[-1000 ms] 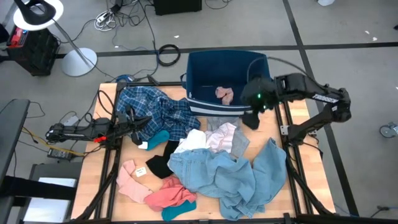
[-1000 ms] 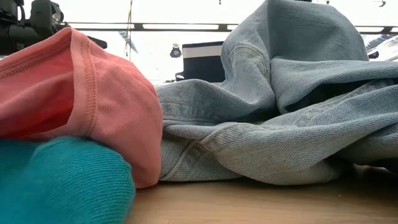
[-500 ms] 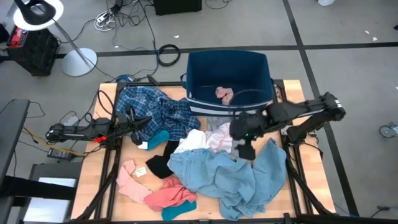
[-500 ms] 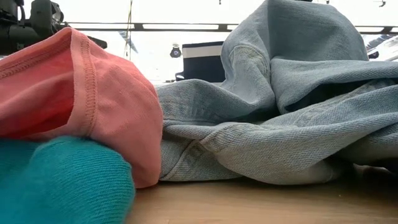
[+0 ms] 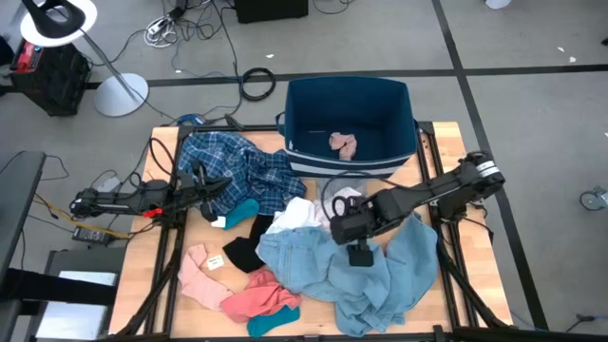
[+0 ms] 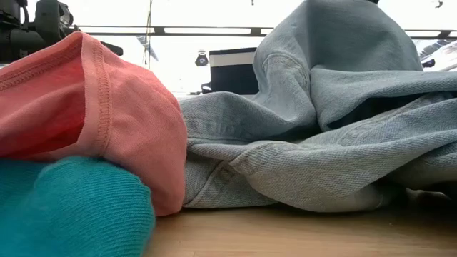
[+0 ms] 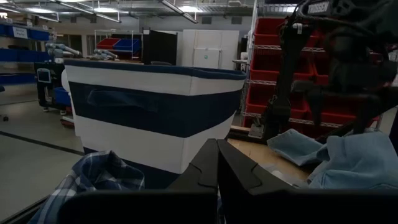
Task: Sort clothes
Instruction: Put the blue pants into the blue bin
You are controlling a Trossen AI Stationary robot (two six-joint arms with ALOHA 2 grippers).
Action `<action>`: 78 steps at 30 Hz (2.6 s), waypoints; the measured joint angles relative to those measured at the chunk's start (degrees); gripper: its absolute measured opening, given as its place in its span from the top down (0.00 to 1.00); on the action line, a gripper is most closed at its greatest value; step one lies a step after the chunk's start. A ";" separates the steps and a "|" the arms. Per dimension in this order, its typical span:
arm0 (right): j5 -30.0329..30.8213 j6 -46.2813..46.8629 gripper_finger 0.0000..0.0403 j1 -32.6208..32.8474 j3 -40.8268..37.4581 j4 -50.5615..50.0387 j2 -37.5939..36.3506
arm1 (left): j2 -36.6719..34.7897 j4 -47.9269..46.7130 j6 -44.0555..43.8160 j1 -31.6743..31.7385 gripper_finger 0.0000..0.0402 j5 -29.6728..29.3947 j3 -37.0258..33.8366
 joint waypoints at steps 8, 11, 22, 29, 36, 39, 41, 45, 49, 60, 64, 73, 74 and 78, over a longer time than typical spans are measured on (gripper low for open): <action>0.71 -4.23 0.24 -1.38 0.04 7.62 5.60 | 0.00 0.00 0.00 -0.02 0.99 0.00 0.02; 2.22 -6.18 0.24 -2.59 0.04 9.36 7.94 | 0.00 0.00 0.00 -0.02 0.99 0.00 0.00; -3.11 -12.38 0.25 -7.75 0.09 13.01 18.07 | 0.00 0.00 0.00 0.00 0.99 0.00 0.00; -5.28 -17.11 0.59 -8.35 0.22 16.35 21.02 | 0.00 0.00 0.00 0.00 0.99 0.00 0.00; -4.27 -18.00 0.94 -8.53 0.02 15.83 18.31 | 0.00 0.00 0.00 -0.01 0.99 0.00 0.00; -2.56 -16.68 0.94 -8.59 0.02 14.30 15.08 | 0.00 0.00 0.00 0.00 0.99 0.00 0.00; -1.26 -16.00 0.95 -8.59 0.02 13.23 12.53 | 0.00 -0.02 0.00 0.00 0.99 0.00 0.00; 1.76 -14.35 0.95 -8.61 0.00 12.60 6.33 | 0.00 -0.02 0.00 -0.02 0.99 0.00 0.00; 5.47 -12.92 0.95 -8.72 0.00 12.57 -0.78 | 0.00 -0.02 0.00 -0.02 0.99 0.00 0.00; 20.68 -11.53 0.95 -10.75 0.00 13.12 -17.91 | 0.00 -0.02 0.00 -0.02 0.99 0.00 0.00; 22.19 -12.97 0.95 -13.32 0.00 16.33 -21.78 | 0.00 -0.02 0.00 0.00 0.99 0.02 0.00; 22.24 -19.54 0.95 -19.66 8.01 22.52 -24.17 | 0.00 -0.02 0.00 -0.02 0.99 0.02 0.00; 22.24 -20.56 0.95 -20.18 10.13 23.15 -23.62 | 0.00 0.00 0.00 -0.01 0.99 0.01 0.00; 22.21 -24.07 0.95 -21.72 19.85 23.02 -20.34 | 0.00 -0.02 0.00 -0.02 0.99 0.01 0.00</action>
